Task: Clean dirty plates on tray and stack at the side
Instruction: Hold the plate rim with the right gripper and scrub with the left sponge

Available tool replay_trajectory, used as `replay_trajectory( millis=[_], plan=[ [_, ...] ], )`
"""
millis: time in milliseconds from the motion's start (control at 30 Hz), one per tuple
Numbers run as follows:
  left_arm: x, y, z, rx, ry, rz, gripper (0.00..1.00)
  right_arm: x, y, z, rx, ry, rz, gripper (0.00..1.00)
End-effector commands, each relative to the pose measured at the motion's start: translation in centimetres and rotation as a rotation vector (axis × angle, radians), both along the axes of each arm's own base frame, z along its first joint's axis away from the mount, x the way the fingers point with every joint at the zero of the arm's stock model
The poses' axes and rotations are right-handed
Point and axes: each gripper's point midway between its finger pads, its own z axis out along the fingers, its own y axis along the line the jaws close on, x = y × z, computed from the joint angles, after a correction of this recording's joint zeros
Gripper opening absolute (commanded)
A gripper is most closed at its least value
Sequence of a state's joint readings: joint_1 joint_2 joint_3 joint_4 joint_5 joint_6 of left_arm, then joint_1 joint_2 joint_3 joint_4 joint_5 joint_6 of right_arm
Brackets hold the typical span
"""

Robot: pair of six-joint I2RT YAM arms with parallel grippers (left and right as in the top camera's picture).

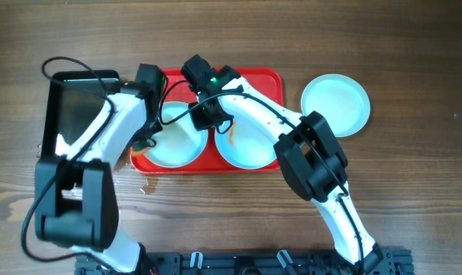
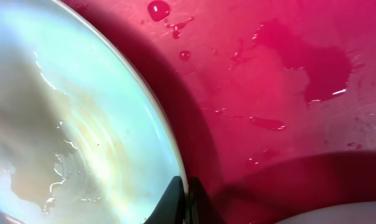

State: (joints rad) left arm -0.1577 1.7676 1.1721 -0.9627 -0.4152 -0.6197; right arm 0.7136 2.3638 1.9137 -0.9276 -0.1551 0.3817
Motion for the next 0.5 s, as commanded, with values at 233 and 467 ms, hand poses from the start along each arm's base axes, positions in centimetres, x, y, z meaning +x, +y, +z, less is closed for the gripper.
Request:
replay_trajectory(
  millis=[233,467],
  plan=[
    [2.9,-9.2,-1.2,-0.538,-0.090,-0.037,0.04,0.4,-1.3,-1.2,-0.057,-0.005,-0.031,0.04],
    [2.1,-11.5,-5.3,-0.637,-0.023,-0.050,0.04,0.5,-1.2,-1.2,-0.056,-0.006,-0.031,0.04]
  ],
)
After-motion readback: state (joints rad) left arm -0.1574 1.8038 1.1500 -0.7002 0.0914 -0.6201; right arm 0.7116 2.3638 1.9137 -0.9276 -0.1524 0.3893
